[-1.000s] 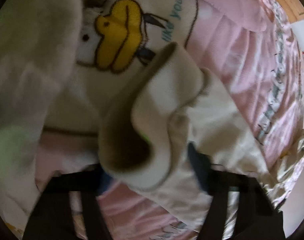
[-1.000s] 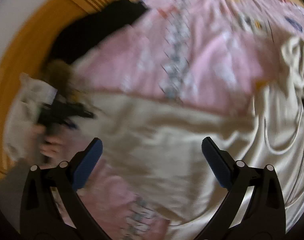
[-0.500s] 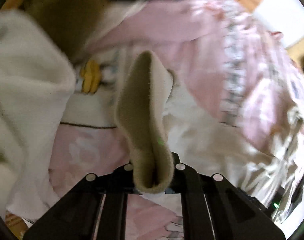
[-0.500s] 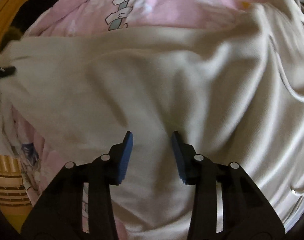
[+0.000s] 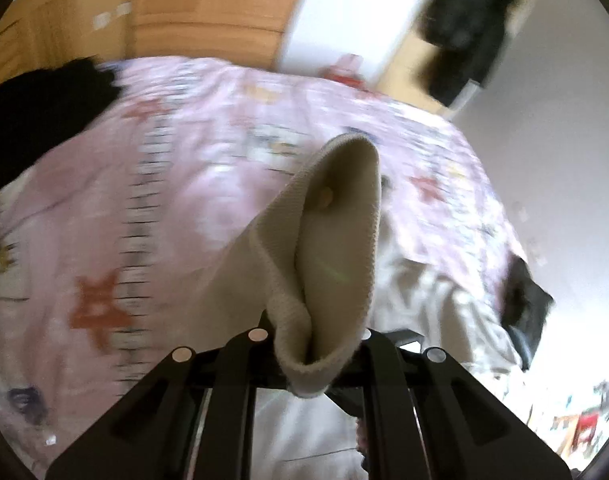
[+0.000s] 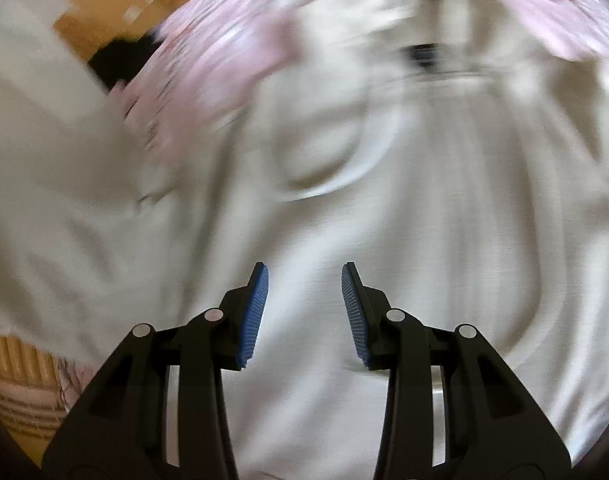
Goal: Fold large clothes
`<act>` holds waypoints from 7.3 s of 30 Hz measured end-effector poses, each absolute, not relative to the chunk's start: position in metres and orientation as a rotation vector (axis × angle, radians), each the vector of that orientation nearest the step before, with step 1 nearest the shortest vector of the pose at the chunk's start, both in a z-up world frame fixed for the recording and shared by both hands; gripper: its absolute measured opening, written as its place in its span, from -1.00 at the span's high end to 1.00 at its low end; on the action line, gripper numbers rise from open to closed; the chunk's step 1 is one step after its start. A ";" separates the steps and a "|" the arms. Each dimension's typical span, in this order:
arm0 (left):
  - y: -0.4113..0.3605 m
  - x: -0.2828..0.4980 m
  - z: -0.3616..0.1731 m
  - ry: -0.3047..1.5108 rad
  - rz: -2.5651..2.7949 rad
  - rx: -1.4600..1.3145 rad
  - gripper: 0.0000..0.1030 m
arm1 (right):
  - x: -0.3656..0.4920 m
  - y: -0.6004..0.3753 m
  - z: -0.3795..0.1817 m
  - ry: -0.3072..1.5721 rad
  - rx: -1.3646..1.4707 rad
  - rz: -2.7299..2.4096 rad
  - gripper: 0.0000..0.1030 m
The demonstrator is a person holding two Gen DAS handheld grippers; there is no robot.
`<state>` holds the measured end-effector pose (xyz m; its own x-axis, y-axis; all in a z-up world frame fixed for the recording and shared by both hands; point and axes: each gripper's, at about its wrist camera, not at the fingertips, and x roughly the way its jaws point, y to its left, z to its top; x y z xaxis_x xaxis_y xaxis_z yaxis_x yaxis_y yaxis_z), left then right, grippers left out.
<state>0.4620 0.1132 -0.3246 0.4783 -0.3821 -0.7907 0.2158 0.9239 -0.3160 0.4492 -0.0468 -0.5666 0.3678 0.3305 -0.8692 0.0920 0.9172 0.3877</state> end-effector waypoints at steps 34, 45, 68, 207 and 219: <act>-0.238 0.365 -0.563 1.441 -0.679 -0.015 0.46 | 0.310 -0.407 -0.511 1.058 0.479 -0.314 0.16; -0.193 0.365 -0.509 1.383 -0.699 -0.210 -0.18 | 0.308 -0.380 -0.499 1.109 0.539 -0.258 -0.33; 0.112 0.536 -0.587 1.437 0.133 -0.153 -0.32 | 0.341 -0.306 -0.543 1.269 0.275 -0.137 0.92; -0.150 0.445 -0.550 1.668 -0.276 0.043 -0.54 | 0.315 -0.463 -0.541 1.054 0.287 -0.110 0.91; -0.129 0.451 -0.540 1.641 -0.295 0.094 -0.60 | 0.268 -0.597 -0.399 0.798 0.559 -0.301 0.92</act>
